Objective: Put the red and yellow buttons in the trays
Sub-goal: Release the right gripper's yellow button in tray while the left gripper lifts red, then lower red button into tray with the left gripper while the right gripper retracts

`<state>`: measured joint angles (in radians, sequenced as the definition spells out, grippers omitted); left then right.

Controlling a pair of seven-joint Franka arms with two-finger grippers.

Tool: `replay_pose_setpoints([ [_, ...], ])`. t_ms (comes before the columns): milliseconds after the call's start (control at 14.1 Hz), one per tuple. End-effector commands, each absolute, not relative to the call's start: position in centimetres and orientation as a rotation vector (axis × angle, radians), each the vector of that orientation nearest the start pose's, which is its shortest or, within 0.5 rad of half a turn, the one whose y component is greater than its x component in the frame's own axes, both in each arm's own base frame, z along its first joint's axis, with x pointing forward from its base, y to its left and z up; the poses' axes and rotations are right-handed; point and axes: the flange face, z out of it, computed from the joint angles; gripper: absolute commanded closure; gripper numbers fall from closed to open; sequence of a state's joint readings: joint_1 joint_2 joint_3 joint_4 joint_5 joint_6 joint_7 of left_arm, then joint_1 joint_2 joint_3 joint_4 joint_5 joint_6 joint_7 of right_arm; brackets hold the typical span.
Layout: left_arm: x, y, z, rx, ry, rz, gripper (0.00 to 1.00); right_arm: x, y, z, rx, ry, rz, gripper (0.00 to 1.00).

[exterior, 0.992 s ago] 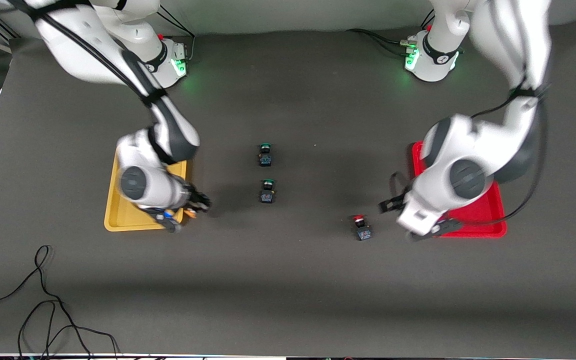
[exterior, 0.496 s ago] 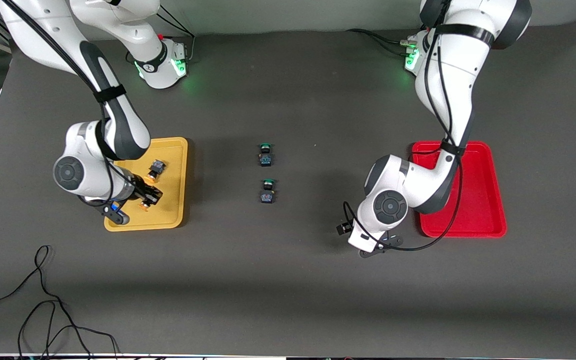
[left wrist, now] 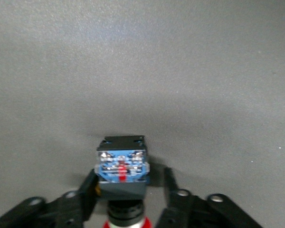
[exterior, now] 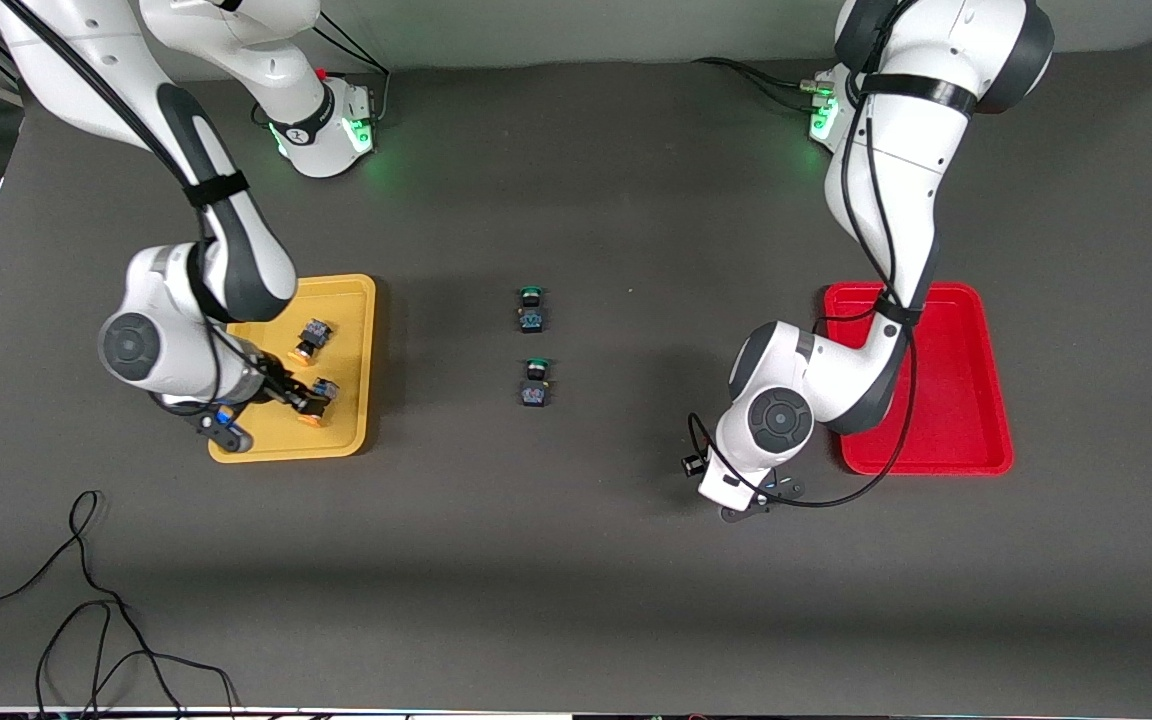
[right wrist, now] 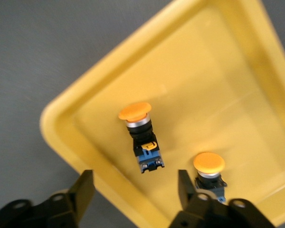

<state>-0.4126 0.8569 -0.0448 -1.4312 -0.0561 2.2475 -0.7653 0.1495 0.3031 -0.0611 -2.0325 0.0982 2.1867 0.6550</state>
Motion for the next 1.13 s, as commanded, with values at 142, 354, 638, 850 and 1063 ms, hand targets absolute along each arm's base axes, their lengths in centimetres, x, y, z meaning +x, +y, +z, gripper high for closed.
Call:
replay_pose_setpoints([
  [142,64.9,-31.4,20.8,-3.113,-0.567,0.144,1.0,59.2,3.9,46.6,-2.929,0.848,-0.03,0.0],
  [354,63.7,-29.9,27.7,-3.052,-0.502,0.282,1.0,58.2,2.6,54.8,-2.971,0.607,-0.142,0.0],
  [638,61.4,-18.8,32.1,-3.068,-0.239,0.407,1.0,56.2,0.4,61.7,-3.028,0.445,-0.154,0.0],
  [850,60.4,-8.0,30.6,-3.075,-0.084,0.459,1.0,54.7,-0.9,64.3,-3.076,0.297,-0.187,0.0],
  [1063,59.2,0.0,25.3,-3.119,0.091,0.342,1.0,53.9,-0.8,64.1,-3.084,0.274,-0.114,0.0],
])
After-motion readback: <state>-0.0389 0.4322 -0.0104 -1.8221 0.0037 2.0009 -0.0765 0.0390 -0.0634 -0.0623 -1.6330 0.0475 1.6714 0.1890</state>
